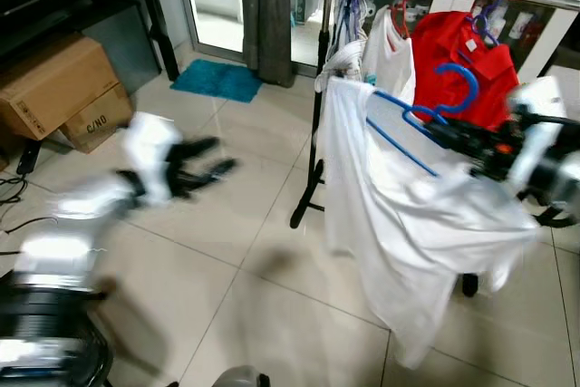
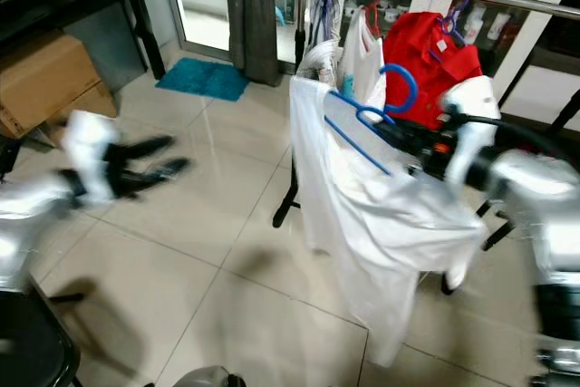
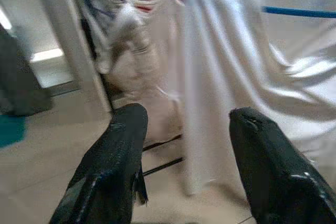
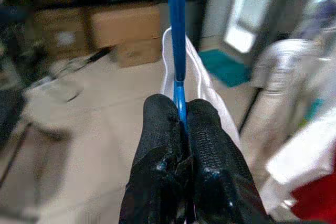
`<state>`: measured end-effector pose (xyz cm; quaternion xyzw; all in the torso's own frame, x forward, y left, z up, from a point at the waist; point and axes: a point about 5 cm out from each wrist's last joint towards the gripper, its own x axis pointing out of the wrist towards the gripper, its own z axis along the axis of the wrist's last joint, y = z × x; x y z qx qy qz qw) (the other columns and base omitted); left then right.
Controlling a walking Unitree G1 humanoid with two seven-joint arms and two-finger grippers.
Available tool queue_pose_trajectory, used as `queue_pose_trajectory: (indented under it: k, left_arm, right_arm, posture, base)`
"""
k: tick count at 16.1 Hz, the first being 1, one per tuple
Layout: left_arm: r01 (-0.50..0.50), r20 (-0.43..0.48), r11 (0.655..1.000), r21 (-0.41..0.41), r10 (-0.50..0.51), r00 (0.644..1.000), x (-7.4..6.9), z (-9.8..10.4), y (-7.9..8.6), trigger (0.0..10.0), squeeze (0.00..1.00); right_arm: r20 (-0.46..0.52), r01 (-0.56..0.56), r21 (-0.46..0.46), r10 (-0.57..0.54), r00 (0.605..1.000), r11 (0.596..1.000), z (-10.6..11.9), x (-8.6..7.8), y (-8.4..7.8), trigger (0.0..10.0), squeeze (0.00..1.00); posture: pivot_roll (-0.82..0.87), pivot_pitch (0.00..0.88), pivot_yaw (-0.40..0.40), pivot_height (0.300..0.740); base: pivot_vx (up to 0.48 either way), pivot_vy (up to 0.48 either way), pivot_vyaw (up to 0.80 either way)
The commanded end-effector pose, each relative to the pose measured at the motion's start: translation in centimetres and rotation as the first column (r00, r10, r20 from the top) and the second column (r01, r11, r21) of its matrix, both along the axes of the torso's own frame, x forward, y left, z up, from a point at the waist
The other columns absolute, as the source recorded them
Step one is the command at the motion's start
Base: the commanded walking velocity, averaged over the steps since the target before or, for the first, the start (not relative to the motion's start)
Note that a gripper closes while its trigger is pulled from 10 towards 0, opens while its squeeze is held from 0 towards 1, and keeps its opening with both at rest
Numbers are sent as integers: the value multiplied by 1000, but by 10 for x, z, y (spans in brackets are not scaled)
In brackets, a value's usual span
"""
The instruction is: Hang hanger
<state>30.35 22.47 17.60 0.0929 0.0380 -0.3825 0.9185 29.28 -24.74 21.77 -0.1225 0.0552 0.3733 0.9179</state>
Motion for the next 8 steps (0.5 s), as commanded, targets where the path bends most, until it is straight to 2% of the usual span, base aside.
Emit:
queue_pose_trajectory:
  k: [1, 7, 8]
  left_arm:
    - [35, 13, 999, -1, -35, 999, -2, 5, -3, 10000, 1000]
    - [95, 73, 995, 4, -95, 993, -1, 27, -8, 10000, 1000]
    - [102, 81, 995, 19, -103, 991, 1, 31, -8, 10000, 1000]
  right_arm:
    - [9, -73, -4, 73, 997, 997, 3, -2, 2, 10000, 0]
    - [-26, -154, -71, 153, 988, 985, -3, -2, 1, 10000, 0]
    - [-31, -172, -46, 170, 985, 984, -4, -4, 4, 10000, 0]
  posture:
    - [80, 0, 17, 740]
    - [83, 0, 16, 740]
    - [83, 0, 17, 740]
  base:
    - [0, 0, 0]
    - [0, 0, 0]
    - [0, 0, 0]
